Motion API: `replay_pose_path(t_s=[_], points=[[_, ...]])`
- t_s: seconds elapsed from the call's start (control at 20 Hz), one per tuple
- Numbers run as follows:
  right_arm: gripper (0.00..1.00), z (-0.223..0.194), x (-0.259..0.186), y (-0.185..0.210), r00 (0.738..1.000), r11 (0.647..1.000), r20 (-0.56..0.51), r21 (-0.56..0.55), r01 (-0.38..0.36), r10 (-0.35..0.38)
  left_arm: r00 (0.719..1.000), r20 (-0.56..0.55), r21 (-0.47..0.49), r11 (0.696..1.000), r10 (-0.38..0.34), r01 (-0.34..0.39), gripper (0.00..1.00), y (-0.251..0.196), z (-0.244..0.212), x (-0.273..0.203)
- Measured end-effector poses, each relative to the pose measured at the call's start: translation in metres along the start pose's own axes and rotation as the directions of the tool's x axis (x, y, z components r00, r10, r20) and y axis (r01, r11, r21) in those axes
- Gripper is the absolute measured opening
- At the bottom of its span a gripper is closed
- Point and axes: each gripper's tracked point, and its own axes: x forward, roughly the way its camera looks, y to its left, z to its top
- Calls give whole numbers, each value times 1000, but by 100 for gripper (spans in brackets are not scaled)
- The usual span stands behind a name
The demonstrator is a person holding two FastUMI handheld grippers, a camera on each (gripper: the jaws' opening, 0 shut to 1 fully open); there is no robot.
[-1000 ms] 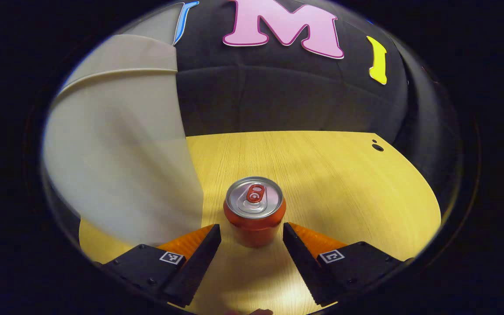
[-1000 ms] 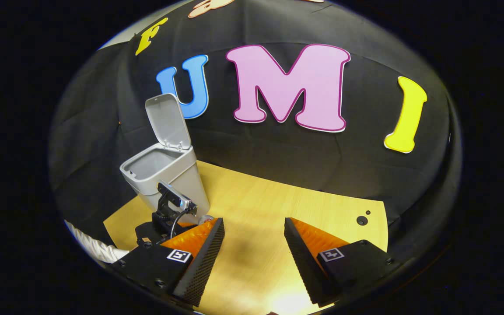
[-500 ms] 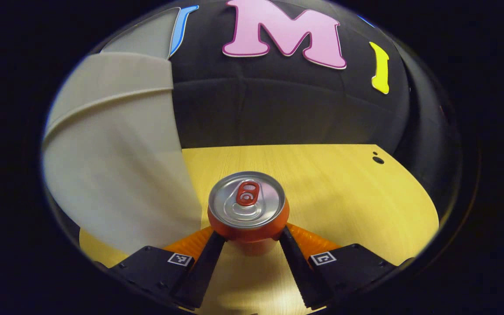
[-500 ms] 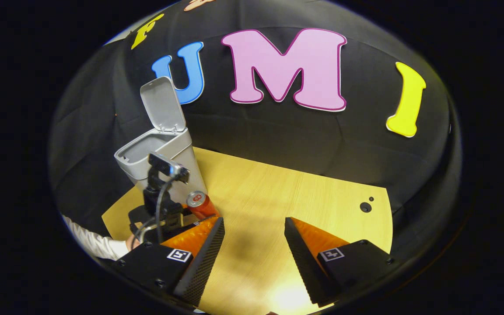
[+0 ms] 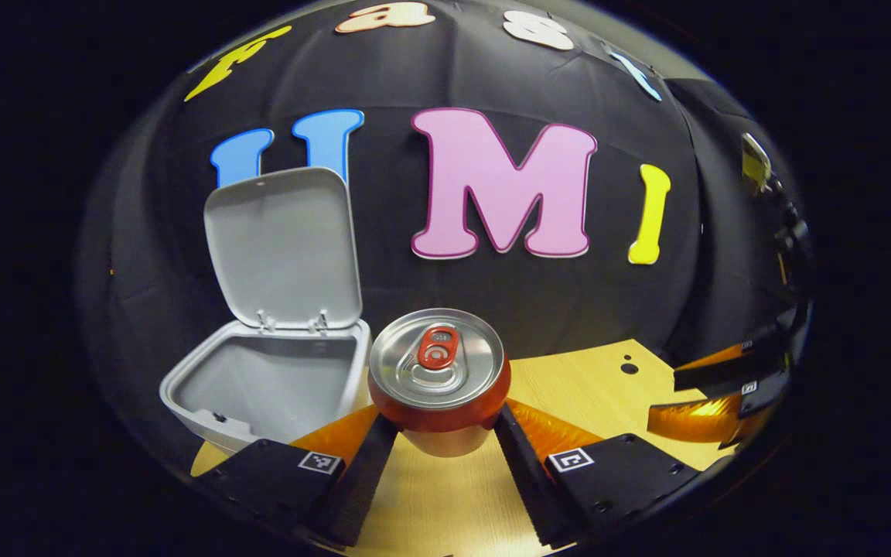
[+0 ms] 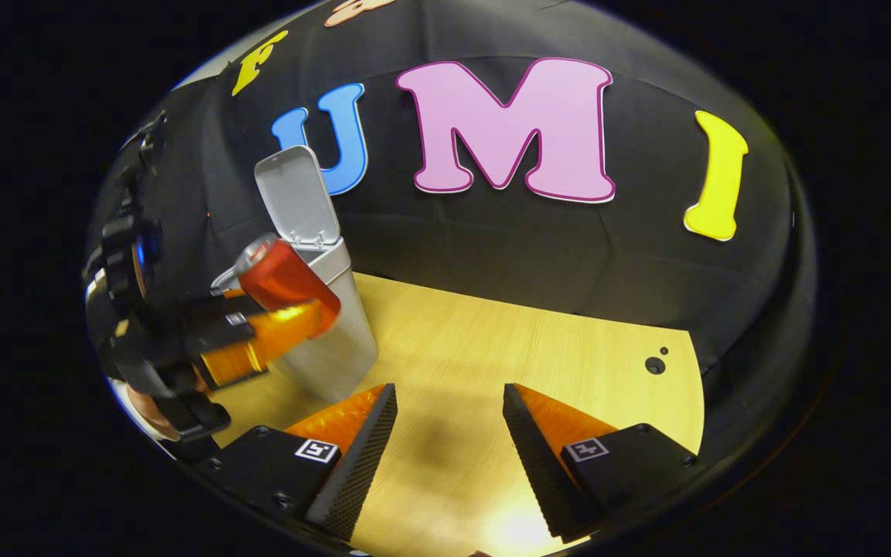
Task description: Press the lid of the desktop garbage bin to open it, pick up the crumpled paper on the desktop and throw it into the bin, then pick up the pop can on the desktop and drop it into the bin, and finally close the garbage bin lid.
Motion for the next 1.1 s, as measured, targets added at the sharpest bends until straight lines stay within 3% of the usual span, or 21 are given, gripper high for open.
replay_pose_path(t_s=[0.2, 0.3, 0.45, 0.6, 0.8, 0.95, 1.1], points=[[90, -4, -1, 10, 1000, 999, 4, -34, -6, 6, 986, 101, -26, 991, 134, -132, 82, 69, 56, -7], [90, -5, -3, 18, 1000, 999, 5, -35, -15, 16, 978, 52, 4, 979, 202, -202, 81, 100, 41, 1], [90, -4, -6, 25, 1000, 999, 12, -31, -23, 23, 976, -118, -53, 981, 181, -188, 82, 122, -9, 8], [90, -9, -8, 24, 1000, 999, 7, -34, -20, 20, 975, -127, -71, 978, 184, -194, 82, 130, -16, 7], [90, -14, -13, 18, 1000, 1000, 2, -25, -2, 2, 978, -16, 2, 978, 210, -210, 88, 138, 16, 10], [90, -17, -15, 12, 1000, 1000, 7, -4, 8, -8, 969, 136, 34, 977, 204, -211, 96, 143, 68, 9], [90, -23, -16, 3, 1000, 1000, 0, 12, 21, -21, 920, 303, 13, 964, 248, -264, 95, 176, 144, 17]])
